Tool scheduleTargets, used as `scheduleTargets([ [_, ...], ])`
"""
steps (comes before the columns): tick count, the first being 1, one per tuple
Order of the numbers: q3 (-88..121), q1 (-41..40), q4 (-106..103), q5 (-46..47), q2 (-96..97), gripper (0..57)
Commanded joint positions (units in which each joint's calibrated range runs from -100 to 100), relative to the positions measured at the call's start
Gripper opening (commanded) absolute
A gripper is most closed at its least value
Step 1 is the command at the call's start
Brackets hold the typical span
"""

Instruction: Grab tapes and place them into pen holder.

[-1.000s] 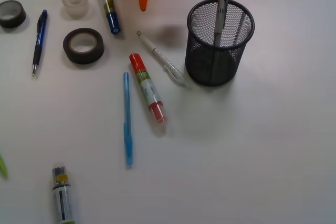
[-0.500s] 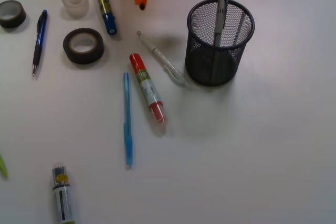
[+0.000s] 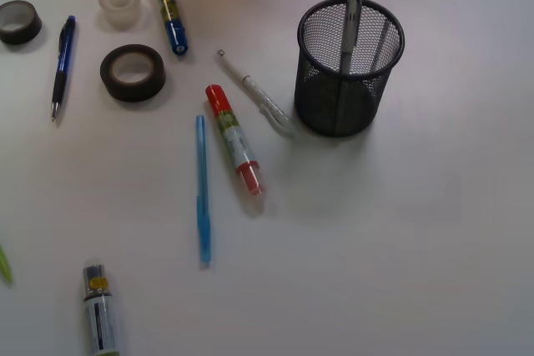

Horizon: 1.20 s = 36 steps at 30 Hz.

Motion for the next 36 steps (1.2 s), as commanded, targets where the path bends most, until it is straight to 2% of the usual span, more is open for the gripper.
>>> scheduleTargets([
  [1,-21.13,2.82,6.88,-6.11,29.21,32.4],
  [9,-38.34,12.68,8.72,-10.26,57.51,32.3],
  [16,-46.22,23.38,8.19,-11.04,70.69,32.2],
  [36,-66.06,22.55,3.65,-8.3,85.22,32.2],
])
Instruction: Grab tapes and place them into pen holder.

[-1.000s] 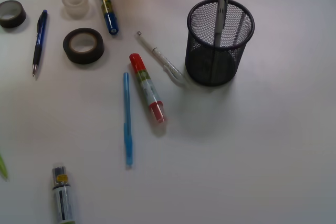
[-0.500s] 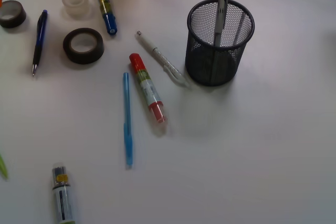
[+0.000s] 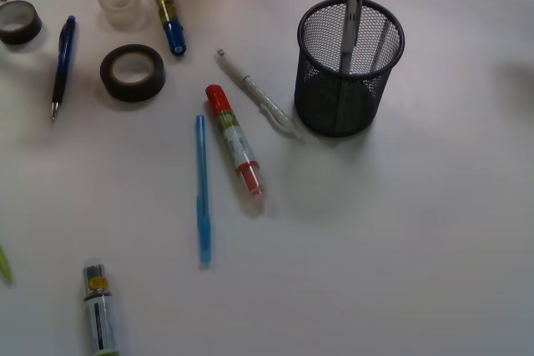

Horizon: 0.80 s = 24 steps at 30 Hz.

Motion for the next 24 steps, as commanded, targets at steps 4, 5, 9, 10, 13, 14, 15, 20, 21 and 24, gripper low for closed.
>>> scheduleTargets([
  [4,-5.79,0.21,-1.46,0.05,5.17,32.2],
  [5,-6.61,0.13,-1.2,0.1,5.85,32.2],
  [9,-8.78,0.28,1.69,-0.05,8.65,32.1],
  [10,-9.05,0.28,1.95,-0.05,9.42,32.1],
  [13,-9.6,0.21,2.22,-0.1,11.88,28.3],
  [14,-9.6,0.21,2.22,-0.1,12.56,26.1],
  [15,-9.6,0.21,2.22,-0.05,13.16,23.9],
  [20,-10.05,0.21,3.97,0.24,13.16,3.9],
  [21,-10.68,0.21,4.49,0.59,13.16,0.0],
  [24,-13.85,0.21,7.03,2.15,13.58,0.2],
])
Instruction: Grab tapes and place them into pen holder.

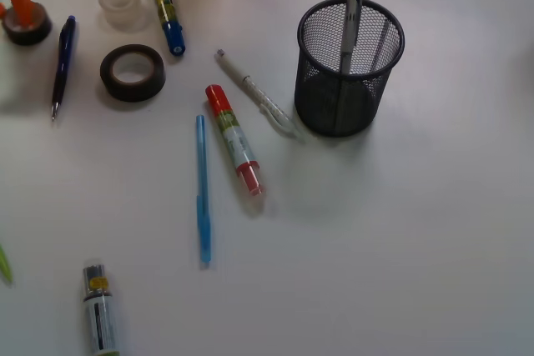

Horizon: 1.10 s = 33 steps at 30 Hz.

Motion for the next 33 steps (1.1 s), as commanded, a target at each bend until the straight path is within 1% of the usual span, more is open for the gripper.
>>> scheduleTargets([
  [1,-5.87,-0.09,3.06,2.0,-0.18,0.2],
  [4,-10.85,-0.16,4.38,4.15,-0.61,0.3],
  [8,-26.43,-1.06,10.59,7.81,-0.86,0.3],
  [11,-37.21,-4.72,13.3,10.06,-0.95,0.3],
  [17,-45.81,-20.42,13.3,12.89,-1.03,0.3],
  [18,-46.54,-26.63,13.3,12.84,-2.56,0.3],
  [19,-46.45,-29.69,13.39,12.7,-4.26,0.3],
  [22,-39.2,-38.89,13.48,10.99,-13.44,0.3],
  [24,-28.79,-43.68,13.48,9.13,-22.28,0.3],
  [29,-0.07,-46.82,13.13,3.71,-44.63,0.3],
  [33,13.61,-52.35,7.44,3.42,-55.6,0.3],
])
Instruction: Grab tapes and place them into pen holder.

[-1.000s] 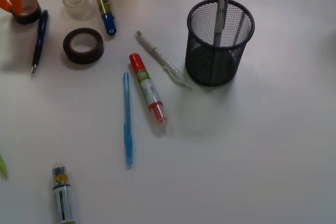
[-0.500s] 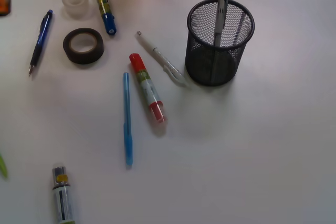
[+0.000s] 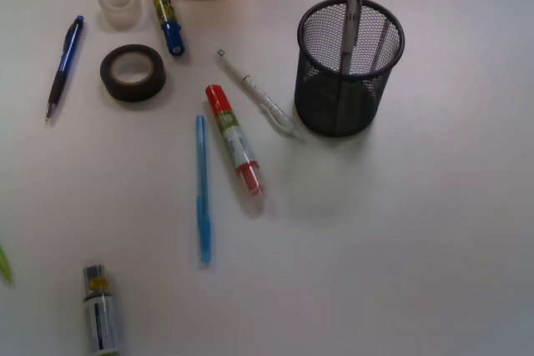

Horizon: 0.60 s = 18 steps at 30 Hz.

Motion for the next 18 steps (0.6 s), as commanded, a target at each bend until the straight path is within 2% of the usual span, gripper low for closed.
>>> scheduleTargets([
  [1,14.34,-6.71,-7.89,-0.54,-13.41,0.3],
  [7,19.69,-16.96,-19.27,-0.63,-10.86,0.3],
  [18,20.41,-22.64,-24.17,-0.73,-3.3,0.3],
])
